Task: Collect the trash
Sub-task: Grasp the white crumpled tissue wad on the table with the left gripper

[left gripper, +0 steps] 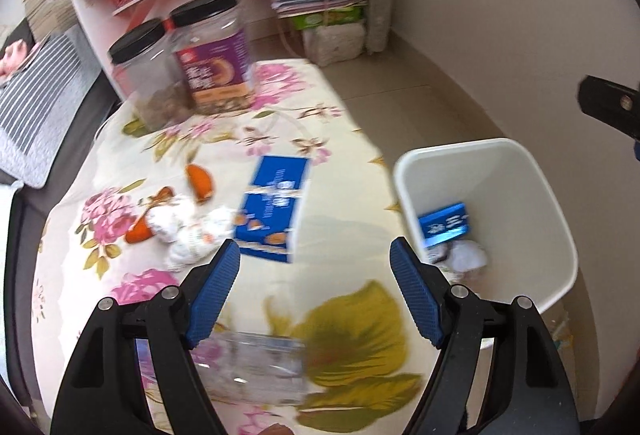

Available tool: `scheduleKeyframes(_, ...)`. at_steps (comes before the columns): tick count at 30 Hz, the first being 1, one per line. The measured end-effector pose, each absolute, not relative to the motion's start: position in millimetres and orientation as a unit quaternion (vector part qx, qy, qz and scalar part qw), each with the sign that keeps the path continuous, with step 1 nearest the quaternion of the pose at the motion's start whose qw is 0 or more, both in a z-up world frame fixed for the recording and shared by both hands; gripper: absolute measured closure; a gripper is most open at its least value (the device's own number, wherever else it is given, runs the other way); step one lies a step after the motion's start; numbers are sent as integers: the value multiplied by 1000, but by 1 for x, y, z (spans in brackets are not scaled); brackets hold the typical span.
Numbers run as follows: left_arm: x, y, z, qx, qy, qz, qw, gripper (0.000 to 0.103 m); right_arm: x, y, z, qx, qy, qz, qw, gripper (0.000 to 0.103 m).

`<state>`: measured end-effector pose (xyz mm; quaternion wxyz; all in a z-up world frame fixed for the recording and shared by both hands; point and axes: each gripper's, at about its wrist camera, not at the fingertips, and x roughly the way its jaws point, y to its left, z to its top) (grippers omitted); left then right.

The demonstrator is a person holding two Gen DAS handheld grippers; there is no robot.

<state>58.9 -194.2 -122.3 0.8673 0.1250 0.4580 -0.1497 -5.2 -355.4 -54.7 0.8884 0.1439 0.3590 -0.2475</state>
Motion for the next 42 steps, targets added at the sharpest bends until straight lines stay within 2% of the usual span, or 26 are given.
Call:
scheduleKeyframes(15, 119, -96, -135, 179, 497, -102, 843, 27, 58, -282, -71, 113, 397, -182, 892, 7)
scheduleKeyframes(24, 155, -67, -161, 86, 537, -146, 826, 28, 88, -254, -84, 104, 414, -172, 888, 7)
scheduleKeyframes(28, 163, -71, -169, 67, 541, -157, 824, 37, 97, -251, -90, 110, 421, -172, 884, 7)
scheduleKeyframes(31, 169, -76, -172, 69, 542, -163, 822, 57, 103, -247, -93, 108, 425, -172, 882, 7)
scheduleKeyframes(33, 173, -77, -177, 75, 546, -149, 821, 64, 108, -244, -98, 106, 431, -172, 880, 7)
scheduleKeyframes(35, 176, -71, -178, 67, 546, -141, 823, 76, 112, -242, -102, 105, 437, -170, 877, 7)
scheduleKeyframes(42, 175, -39, -158, 22, 536, -153, 830, 78, 125, -233, -116, 101, 452, -169, 870, 7)
